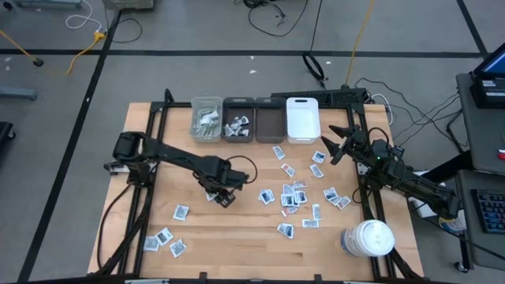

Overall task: Pick & Place First Aid Supplies
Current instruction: Put the towelette pack into the left black bin

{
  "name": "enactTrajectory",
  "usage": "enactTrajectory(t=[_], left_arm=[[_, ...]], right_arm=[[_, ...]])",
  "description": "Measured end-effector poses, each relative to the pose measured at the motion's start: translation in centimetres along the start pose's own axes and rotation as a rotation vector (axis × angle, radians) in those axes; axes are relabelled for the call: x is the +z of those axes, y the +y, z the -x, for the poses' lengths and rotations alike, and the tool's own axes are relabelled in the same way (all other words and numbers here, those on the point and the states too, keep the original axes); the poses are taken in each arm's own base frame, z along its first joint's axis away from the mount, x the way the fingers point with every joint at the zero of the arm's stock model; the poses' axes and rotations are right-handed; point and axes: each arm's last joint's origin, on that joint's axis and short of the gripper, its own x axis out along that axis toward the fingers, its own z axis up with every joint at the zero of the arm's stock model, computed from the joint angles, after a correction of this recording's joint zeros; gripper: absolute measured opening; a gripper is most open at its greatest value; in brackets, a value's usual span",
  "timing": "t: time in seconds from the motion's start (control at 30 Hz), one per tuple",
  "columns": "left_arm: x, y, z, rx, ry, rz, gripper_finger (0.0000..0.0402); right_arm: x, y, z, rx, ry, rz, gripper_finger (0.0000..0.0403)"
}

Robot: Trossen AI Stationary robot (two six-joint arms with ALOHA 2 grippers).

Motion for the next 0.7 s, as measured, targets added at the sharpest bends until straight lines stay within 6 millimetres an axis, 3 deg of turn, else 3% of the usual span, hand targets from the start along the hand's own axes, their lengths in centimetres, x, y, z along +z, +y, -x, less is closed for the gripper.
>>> enactTrajectory(t=[0.37, 0.5, 0.7], left_arm=[[0.9, -0.8, -2.4, 0.019, 0.027, -0.064, 0.0241], [1.0, -0.9, -2.4, 0.011, 0.021, -0.07, 0.0191], [1.0, -0.9, -2.4, 0.007, 0.018, -0.095, 0.0077]], right_arm=[[0.0, 0.0, 0.0, 0.0, 0.0, 0.0, 0.0297], [0.0, 0.0, 0.0, 0.0, 0.0, 0.0, 0.0297], [0.0, 0.0, 0.0, 0.0, 0.0, 0.0, 0.0297]])
